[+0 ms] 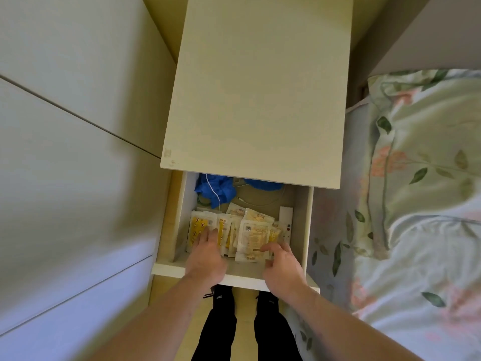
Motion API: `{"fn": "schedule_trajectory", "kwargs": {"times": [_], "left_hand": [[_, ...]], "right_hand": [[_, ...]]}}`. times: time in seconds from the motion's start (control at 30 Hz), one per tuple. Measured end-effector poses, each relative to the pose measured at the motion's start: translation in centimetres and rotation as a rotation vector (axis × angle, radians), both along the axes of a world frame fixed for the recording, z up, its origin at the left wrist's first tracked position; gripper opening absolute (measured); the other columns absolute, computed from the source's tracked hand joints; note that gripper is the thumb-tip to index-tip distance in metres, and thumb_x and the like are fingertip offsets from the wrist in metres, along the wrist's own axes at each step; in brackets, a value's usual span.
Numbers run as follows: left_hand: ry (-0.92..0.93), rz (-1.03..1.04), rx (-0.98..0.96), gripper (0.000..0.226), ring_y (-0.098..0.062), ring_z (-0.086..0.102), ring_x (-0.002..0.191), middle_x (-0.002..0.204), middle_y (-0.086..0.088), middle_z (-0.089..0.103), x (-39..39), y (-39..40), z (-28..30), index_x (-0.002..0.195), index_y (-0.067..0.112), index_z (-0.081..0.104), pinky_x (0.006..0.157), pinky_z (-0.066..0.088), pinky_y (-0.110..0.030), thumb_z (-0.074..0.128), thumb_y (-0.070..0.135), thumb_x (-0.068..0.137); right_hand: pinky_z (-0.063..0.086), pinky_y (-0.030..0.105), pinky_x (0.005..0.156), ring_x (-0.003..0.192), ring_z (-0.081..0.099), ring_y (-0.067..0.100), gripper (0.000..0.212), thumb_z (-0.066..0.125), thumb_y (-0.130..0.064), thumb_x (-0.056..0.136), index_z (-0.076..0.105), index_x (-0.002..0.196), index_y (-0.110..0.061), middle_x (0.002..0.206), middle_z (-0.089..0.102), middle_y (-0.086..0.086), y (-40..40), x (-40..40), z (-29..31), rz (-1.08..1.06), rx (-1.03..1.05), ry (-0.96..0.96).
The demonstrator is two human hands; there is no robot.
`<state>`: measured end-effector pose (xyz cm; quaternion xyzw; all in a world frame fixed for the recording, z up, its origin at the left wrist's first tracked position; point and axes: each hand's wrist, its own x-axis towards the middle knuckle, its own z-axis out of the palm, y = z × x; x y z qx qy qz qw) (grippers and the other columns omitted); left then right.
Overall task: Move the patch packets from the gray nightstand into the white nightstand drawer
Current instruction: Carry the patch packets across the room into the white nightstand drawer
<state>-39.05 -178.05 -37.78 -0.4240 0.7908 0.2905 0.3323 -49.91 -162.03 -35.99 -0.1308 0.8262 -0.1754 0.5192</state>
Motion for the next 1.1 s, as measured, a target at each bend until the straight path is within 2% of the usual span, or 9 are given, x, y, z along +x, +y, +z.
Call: {"fn": "schedule_trajectory", "kwargs": {"times": [0.23,0.33,0.57,0.67,0.77,0.87,0.93,1.0,1.1], "left_hand": [[0.073,-0.096,0.04,0.051,-0.022,0.034,0.148,0.166,0.002,0.025,1.7,0.0,10.1,0.149,0.024,0.047,0.116,0.041,-0.039,0.053,0.016,0.099],[0.136,-0.149,0.078,0.048,-0.019,0.031,0.149,0.165,0.003,0.028,2.1,0.6,16.5,0.146,0.025,0.049,0.12,0.034,-0.037,0.057,0.02,0.1],[0.271,-0.351,0.134,0.046,-0.014,0.045,0.137,0.155,0.009,0.042,2.3,1.5,30.0,0.143,0.026,0.052,0.111,0.039,-0.029,0.059,0.03,0.098],[0.314,-0.543,0.125,0.047,-0.014,0.038,0.144,0.157,0.007,0.04,2.6,1.4,33.9,0.145,0.027,0.05,0.121,0.033,-0.035,0.058,0.03,0.099],[0.354,-0.698,0.107,0.048,-0.012,0.037,0.145,0.157,0.009,0.038,2.6,1.4,37.6,0.146,0.027,0.048,0.121,0.032,-0.033,0.058,0.03,0.099],[0.37,-0.843,0.126,0.049,-0.011,0.033,0.146,0.16,0.012,0.032,2.5,2.6,40.7,0.147,0.032,0.045,0.119,0.031,-0.032,0.057,0.035,0.1],[0.379,-0.94,0.138,0.05,-0.012,0.029,0.149,0.162,0.014,0.027,2.5,4.4,42.5,0.148,0.034,0.043,0.121,0.03,-0.036,0.055,0.039,0.1],[0.411,-1.037,0.147,0.051,-0.012,0.026,0.15,0.163,0.015,0.024,2.5,7.0,44.2,0.149,0.036,0.042,0.122,0.03,-0.037,0.054,0.04,0.1],[0.483,-1.188,0.192,0.049,-0.012,0.025,0.15,0.163,0.015,0.023,3.2,12.4,46.7,0.15,0.034,0.041,0.123,0.028,-0.036,0.05,0.035,0.102]], "right_hand": [[0.049,0.03,0.107,0.132,0.052,0.02,0.053,0.05,-0.011,0.095,0.048,0.146,-0.028,0.152,0.042,-0.007,2.1,0.0,7.7,0.019,0.03,0.008],[0.045,0.033,0.112,0.135,0.051,0.02,0.054,0.053,-0.014,0.094,0.051,0.146,-0.029,0.151,0.046,-0.006,3.3,0.4,13.2,-0.046,0.031,0.042],[0.047,0.032,0.107,0.129,0.056,0.018,0.046,0.056,-0.02,0.094,0.058,0.139,-0.027,0.144,0.056,-0.003,6.3,4.5,26.0,-0.32,0.001,0.176],[0.045,0.024,0.097,0.125,0.056,0.017,0.047,0.058,-0.021,0.094,0.056,0.14,-0.028,0.145,0.054,-0.003,7.2,7.8,30.3,-0.425,-0.009,0.23],[0.042,0.005,0.069,0.092,0.057,0.001,0.047,0.06,-0.024,0.097,0.053,0.143,-0.03,0.148,0.051,-0.005,8.4,10.9,34.3,-0.568,-0.041,0.276],[0.043,0.009,0.055,0.081,0.051,-0.004,0.045,0.058,-0.027,0.099,0.051,0.143,-0.035,0.149,0.048,-0.007,10.1,14.0,38.0,-0.705,-0.077,0.326],[0.047,0.012,0.068,0.096,0.053,-0.002,0.044,0.057,-0.029,0.099,0.05,0.142,-0.038,0.149,0.047,-0.009,11.8,16.0,40.4,-0.786,-0.104,0.378],[0.048,0.021,0.091,0.119,0.052,0.005,0.045,0.057,-0.03,0.099,0.049,0.142,-0.038,0.148,0.046,-0.013,13.9,18.2,42.5,-0.862,-0.116,0.436],[0.045,0.023,0.098,0.126,0.049,0.004,0.043,0.055,-0.032,0.099,0.049,0.141,-0.041,0.144,0.044,-0.021,17.9,22.6,45.0,-0.99,-0.134,0.498]]}}
